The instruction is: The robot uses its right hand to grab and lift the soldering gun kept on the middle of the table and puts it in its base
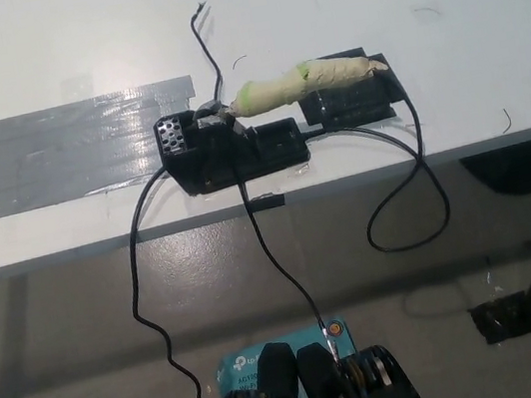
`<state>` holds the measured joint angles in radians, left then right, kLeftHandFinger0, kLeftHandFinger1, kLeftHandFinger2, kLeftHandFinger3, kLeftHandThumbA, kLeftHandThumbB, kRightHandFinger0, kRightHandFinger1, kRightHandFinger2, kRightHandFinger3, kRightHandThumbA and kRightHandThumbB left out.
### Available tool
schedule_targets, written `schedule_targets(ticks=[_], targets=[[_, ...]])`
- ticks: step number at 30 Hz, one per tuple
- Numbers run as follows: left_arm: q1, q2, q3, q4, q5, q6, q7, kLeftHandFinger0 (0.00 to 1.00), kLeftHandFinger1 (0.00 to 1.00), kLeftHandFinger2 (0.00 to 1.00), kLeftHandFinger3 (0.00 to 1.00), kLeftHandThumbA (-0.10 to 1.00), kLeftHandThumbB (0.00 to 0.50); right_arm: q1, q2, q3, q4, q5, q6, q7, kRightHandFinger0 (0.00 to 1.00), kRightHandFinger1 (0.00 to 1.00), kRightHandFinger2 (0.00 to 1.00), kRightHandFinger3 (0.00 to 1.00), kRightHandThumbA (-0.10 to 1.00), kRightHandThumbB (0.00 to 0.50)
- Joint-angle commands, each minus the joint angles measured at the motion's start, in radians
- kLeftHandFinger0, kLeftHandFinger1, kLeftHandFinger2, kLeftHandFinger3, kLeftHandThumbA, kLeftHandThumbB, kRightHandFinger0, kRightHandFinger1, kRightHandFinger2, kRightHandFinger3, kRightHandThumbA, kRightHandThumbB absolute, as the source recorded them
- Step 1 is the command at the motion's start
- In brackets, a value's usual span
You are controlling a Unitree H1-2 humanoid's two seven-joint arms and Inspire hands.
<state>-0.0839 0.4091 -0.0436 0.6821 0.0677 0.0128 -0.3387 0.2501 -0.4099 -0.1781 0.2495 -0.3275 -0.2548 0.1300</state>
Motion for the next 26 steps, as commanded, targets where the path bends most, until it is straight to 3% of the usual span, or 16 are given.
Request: schedule_targets(ticks=[1,4,5,6,14,16,26], targets=[[-0.004,0.050,0.007,-0.014,-0.014,0.019,-0.030,0.00,0.00,0.18,0.50,1.00,0.500,0.004,-0.036,0.021,-0.059,-0.018,0.088,0.011,0.97,1.00,1.00,1.00,0.38,0.299],[-0.005,0.055,0.009,0.009,-0.019,0.010,-0.031,0.00,0.00,0.13,0.46,1.00,0.500,0.001,-0.043,0.040,-0.063,-0.015,0.089,0.008,0.98,1.00,1.00,1.00,0.35,0.302],[-0.008,0.058,0.008,0.019,-0.021,0.019,-0.038,0.00,0.00,0.13,0.43,1.00,0.500,0.004,-0.043,0.046,-0.071,-0.016,0.105,0.012,0.94,1.00,1.00,1.00,0.36,0.305],[-0.008,0.062,0.005,0.024,-0.017,0.019,-0.035,0.00,0.00,0.12,0.43,1.00,0.500,0.000,-0.049,0.059,-0.070,-0.009,0.112,0.029,1.00,1.00,1.00,1.00,0.37,0.284],[0.022,0.081,0.054,0.018,-0.050,0.015,-0.016,0.00,0.00,0.11,0.34,1.00,0.500,-0.005,-0.040,0.115,-0.120,-0.047,0.173,0.018,0.97,1.00,1.00,1.00,0.33,0.295],[0.031,0.084,0.074,0.015,-0.060,0.040,-0.013,0.00,0.00,0.12,0.41,1.00,0.500,-0.012,-0.031,0.129,-0.128,-0.056,0.190,0.013,0.93,1.00,1.00,1.00,0.30,0.302],[-0.030,0.073,0.103,0.096,-0.031,-0.022,0.069,0.00,0.00,0.09,0.43,1.00,0.500,-0.101,-0.024,0.161,-0.069,-0.055,0.244,-0.001,0.95,1.00,1.00,1.00,0.37,0.323]])
